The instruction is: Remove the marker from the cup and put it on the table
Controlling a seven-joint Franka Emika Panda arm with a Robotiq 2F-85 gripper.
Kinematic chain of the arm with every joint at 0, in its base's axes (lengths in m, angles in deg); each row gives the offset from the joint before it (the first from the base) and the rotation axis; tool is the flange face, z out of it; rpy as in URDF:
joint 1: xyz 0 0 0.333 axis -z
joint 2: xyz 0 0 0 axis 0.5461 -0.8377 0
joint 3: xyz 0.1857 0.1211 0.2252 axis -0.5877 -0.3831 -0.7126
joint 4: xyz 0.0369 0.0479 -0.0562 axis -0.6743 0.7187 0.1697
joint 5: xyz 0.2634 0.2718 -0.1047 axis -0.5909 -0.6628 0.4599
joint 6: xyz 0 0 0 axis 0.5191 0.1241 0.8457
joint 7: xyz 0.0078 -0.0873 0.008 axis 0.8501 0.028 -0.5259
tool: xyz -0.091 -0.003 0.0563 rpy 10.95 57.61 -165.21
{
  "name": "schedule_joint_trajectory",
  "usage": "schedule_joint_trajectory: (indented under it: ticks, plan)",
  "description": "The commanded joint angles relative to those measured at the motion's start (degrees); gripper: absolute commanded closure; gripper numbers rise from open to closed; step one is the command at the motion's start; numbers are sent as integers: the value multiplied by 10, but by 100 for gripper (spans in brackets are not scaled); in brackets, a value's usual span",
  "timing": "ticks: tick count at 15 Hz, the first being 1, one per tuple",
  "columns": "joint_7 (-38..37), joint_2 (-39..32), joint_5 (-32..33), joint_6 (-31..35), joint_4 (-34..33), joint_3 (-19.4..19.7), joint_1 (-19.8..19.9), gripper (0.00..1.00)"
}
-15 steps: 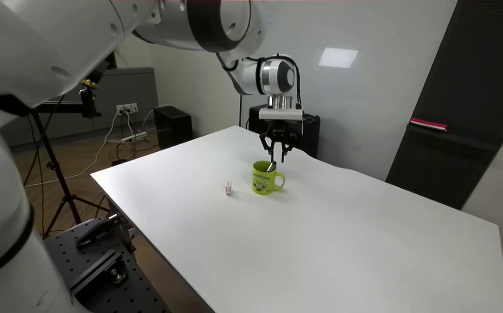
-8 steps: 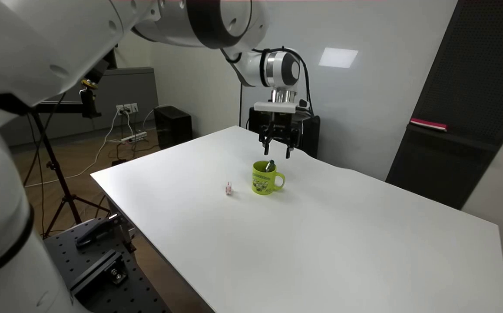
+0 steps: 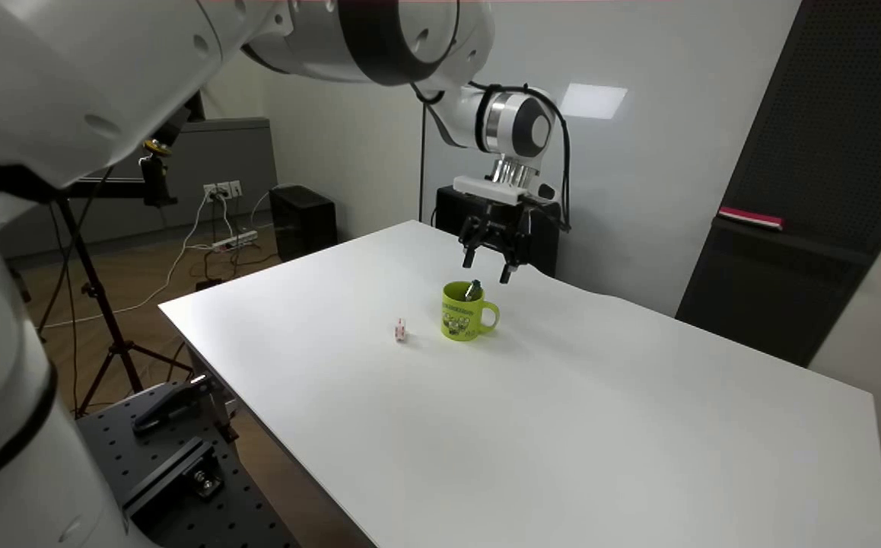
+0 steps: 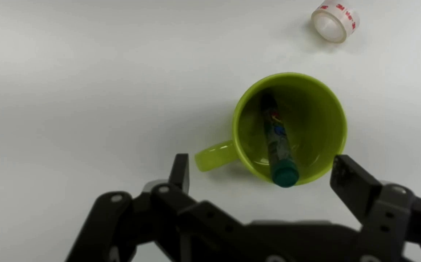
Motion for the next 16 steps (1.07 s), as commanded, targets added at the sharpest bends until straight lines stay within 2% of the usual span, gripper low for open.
schedule_joint_trajectory:
  ticks: [1,10,11,12,13,16]
  plan:
    - [-35,-2,-24,-6,-3,1,10,0]
    - [-37,-15,-52,9,-3,-2,17,0]
    - [-37,-16,-53,12,-3,-2,17,25]
    - [-37,-17,-54,13,-3,-2,16,26]
    - [-37,-17,-53,14,-2,-1,16,32]
    - [-38,-18,-52,15,-1,0,15,58]
